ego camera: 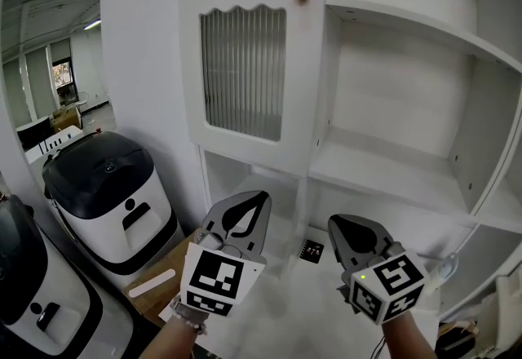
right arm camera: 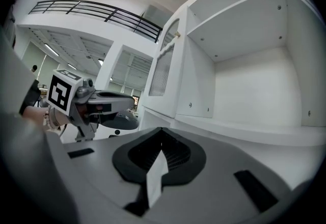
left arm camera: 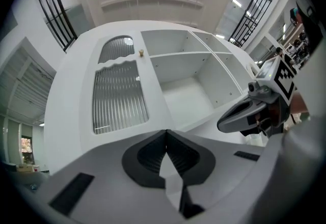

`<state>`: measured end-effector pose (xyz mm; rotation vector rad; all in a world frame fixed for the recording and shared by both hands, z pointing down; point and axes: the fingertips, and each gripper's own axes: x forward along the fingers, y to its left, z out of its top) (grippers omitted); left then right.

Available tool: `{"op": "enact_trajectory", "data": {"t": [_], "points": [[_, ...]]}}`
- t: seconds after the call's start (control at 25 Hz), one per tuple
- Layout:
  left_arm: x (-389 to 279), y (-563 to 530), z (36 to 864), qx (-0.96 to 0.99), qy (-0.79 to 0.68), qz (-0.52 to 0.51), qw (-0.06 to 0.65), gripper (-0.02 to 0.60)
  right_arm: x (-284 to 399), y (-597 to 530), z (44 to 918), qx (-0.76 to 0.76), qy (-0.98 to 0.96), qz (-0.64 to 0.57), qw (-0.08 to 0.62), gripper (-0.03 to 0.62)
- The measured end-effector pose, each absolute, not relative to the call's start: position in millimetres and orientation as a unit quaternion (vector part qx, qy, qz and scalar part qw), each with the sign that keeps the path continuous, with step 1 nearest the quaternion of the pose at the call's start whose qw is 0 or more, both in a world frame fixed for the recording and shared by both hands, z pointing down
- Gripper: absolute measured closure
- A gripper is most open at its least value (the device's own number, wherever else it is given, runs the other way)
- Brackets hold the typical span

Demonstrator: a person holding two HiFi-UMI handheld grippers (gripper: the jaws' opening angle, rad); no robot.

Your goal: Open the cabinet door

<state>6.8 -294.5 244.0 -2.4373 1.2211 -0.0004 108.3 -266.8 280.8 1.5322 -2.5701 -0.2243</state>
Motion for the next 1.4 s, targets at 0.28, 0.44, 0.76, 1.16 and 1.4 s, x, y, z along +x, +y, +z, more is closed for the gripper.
{"op": "enact_trajectory", "data": {"t": [0.28, 0.44, 0.76, 1.16, 1.4], "points": [[11, -302, 205, -0.867, 0.440, 0.025, 0.233, 0.583, 107, -266, 273, 0.506, -0.855, -0.072, 0.081, 0.592], [17, -306, 187, -0.866, 0.437, 0.040, 0.242, 0.583, 103, -263, 270, 0.501, -0.858, -0.067, 0.090, 0.592], [35, -311, 152, -0.860, 0.424, 0.050, 0.278, 0.583, 101, -261, 252, 0.497, -0.861, -0.079, 0.078, 0.592], [38, -317, 96, -0.846, 0.428, 0.077, 0.308, 0.583, 98, -250, 239, 0.493, -0.861, -0.077, 0.098, 0.592], [36, -323, 66, -0.846, 0.426, 0.105, 0.303, 0.583, 98, -245, 236, 0.488, -0.864, -0.078, 0.091, 0.592]]}}
